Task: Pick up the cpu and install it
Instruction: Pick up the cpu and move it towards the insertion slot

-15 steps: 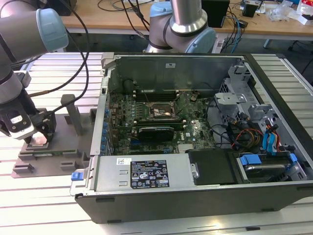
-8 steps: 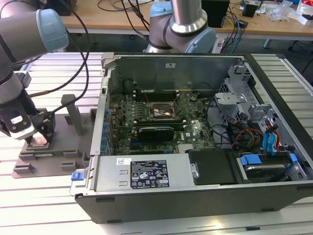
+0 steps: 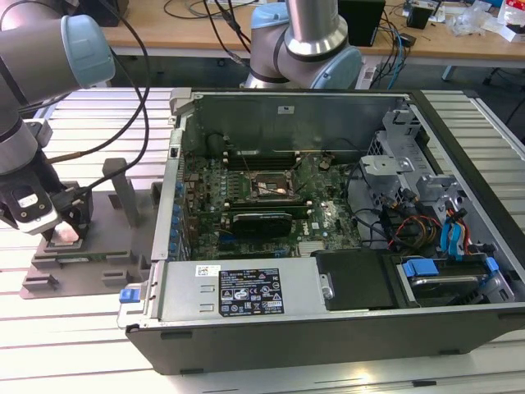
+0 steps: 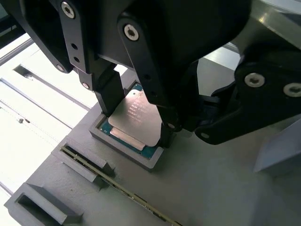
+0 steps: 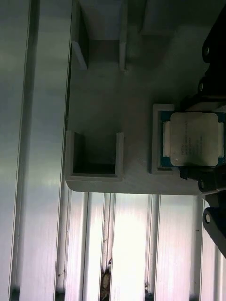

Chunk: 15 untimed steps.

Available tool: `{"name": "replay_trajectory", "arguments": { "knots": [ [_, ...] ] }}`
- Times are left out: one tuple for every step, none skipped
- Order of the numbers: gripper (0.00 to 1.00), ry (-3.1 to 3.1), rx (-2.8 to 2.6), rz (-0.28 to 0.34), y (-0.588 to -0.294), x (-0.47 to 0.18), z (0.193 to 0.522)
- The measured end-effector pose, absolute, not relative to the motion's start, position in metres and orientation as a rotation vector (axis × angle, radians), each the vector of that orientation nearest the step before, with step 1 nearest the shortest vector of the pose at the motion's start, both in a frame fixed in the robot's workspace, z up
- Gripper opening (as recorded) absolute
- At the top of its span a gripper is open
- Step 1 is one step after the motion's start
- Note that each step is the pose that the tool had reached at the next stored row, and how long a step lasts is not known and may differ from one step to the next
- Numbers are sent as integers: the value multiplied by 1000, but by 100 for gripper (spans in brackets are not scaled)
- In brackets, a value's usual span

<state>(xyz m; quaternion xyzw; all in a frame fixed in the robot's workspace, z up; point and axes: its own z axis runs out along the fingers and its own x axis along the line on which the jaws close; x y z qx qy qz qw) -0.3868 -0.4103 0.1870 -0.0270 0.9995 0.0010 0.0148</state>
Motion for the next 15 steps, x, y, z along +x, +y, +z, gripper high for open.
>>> {"name": "replay_trajectory", "arguments": {
  "knots": [
    [55,3111,-84,3,-410,-387,187],
    [55,3111,-84,3,-410,-387,187],
    [55,3111,-84,2,-410,-387,187],
    [55,3110,-84,2,-410,-387,188],
    [55,3111,-84,2,-410,-387,190],
    [55,3111,-84,2,-410,-387,191],
    [55,3111,-84,2,-410,-387,191],
    [55,3111,-84,2,-410,-387,192],
    [55,3111,-84,2,-410,-387,193],
    [55,3111,-84,2,-410,-387,193],
    [55,3111,-84,2,-410,-387,194],
    [55,3111,-84,2,-410,-387,195],
    [55,3111,-84,2,-410,-387,195],
    [55,3111,-84,2,-410,-387,196],
    [55,3111,-84,2,-410,-387,197]
  ]
}}
